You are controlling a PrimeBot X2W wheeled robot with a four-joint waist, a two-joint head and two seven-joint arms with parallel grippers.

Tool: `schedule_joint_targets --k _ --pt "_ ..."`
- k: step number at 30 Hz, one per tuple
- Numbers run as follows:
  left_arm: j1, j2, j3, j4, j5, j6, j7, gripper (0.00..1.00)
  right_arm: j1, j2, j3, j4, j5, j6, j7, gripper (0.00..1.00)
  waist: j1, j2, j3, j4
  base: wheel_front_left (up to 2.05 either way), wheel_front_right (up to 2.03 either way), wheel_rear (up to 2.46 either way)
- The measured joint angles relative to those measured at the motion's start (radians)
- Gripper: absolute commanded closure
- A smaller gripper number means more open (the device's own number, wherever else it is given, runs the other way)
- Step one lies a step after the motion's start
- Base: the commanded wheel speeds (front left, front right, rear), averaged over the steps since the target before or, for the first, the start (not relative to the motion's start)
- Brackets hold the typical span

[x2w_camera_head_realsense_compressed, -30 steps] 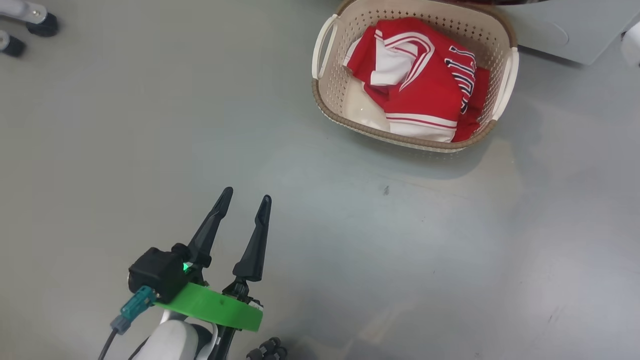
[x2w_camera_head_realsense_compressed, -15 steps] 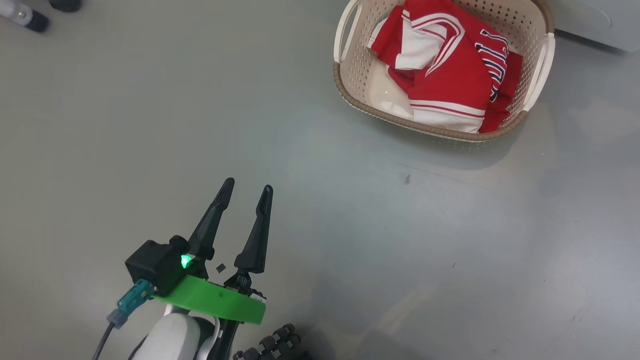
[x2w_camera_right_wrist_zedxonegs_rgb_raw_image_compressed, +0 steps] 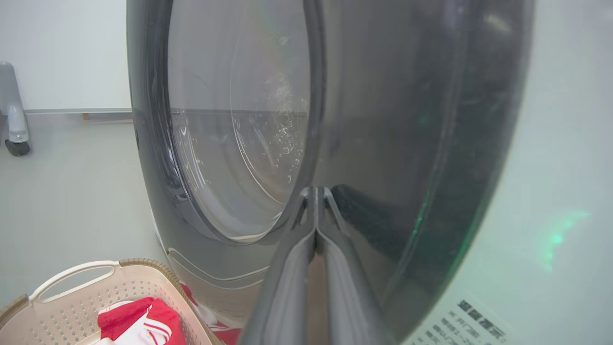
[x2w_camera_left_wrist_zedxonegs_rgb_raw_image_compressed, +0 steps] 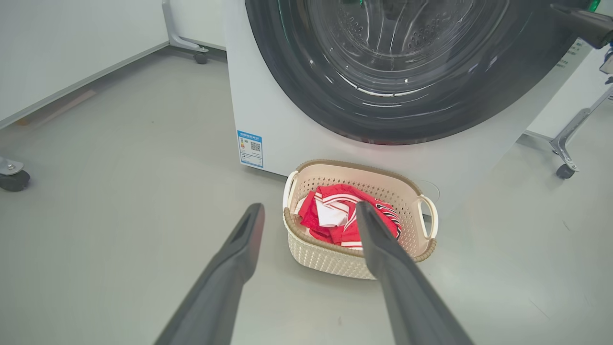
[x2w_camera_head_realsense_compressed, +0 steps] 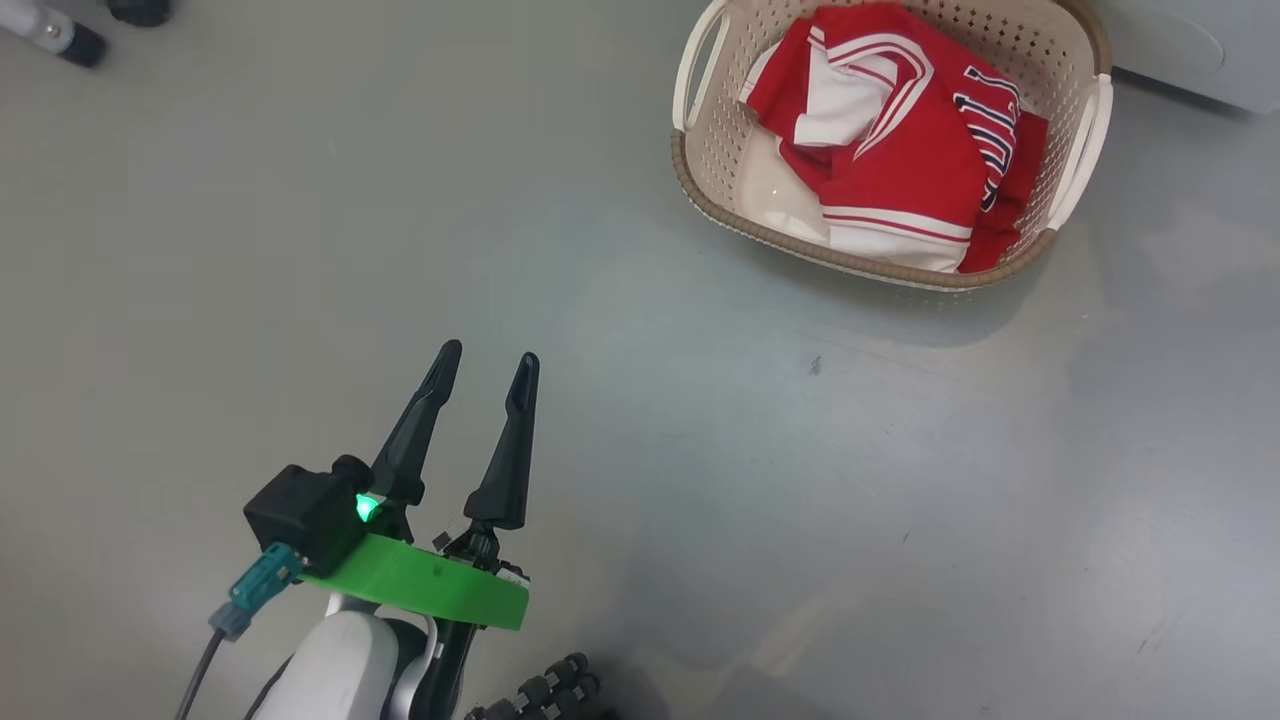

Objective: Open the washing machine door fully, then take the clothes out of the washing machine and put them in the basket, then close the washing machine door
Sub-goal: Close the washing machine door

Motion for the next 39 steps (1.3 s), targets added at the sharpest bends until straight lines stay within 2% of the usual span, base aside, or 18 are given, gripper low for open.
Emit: schedule_joint_targets --k 5,14,16,18,21,26,32,39 --pt "-0.014 0.0 0.008 0.018 0.005 0.0 0.0 0.0 0.06 0.017 0.011 0.031 0.009 -0.002 -0.05 1.0 0.0 0.0 -0.036 -0.012 0.0 0.0 0.0" --pt "-0.031 -0.001 0.059 0.05 0.078 0.013 0.0 0.0 0.224 0.077 -0.042 0.053 0.101 -0.003 -0.076 1.0 0.0 0.0 -0.123 -0.049 0.0 0.0 0.0" --pt "-0.031 -0.001 0.076 0.057 0.094 0.013 0.0 0.0 0.265 0.084 -0.044 0.056 0.1 -0.027 -0.076 1.0 0.0 0.0 -0.147 -0.063 0.0 0.0 0.0" --pt "-0.031 -0.001 0.088 0.068 0.109 0.013 0.0 0.0 0.31 0.086 -0.036 0.058 0.09 -0.032 -0.076 1.0 -0.0001 0.0 -0.171 -0.08 0.0 0.0 0.0" --pt "-0.028 0.0 0.121 0.089 0.111 0.026 0.0 0.0 0.377 0.125 -0.039 0.057 0.094 -0.055 -0.076 1.0 -0.0001 0.0 -0.207 -0.11 0.0 0.0 0.0" --pt "-0.01 0.002 0.138 0.13 0.144 0.026 0.0 0.0 0.463 0.207 -0.075 -0.026 0.119 -0.089 -0.076 1.0 -0.0001 0.0 -0.265 -0.168 0.0 0.0 0.0" --pt "0.034 0.012 0.176 0.149 0.155 0.026 0.0 0.0 0.57 0.255 -0.127 -0.105 0.147 -0.134 -0.076 1.0 -0.0001 0.0 -0.337 -0.248 0.0 0.0 0.0" --pt "0.078 0.028 0.199 0.152 0.175 0.025 0.0 0.0 0.691 0.265 -0.166 -0.171 0.154 -0.161 -0.076 1.0 -0.0001 0.0 -0.414 -0.343 0.0 0.0 0.0"
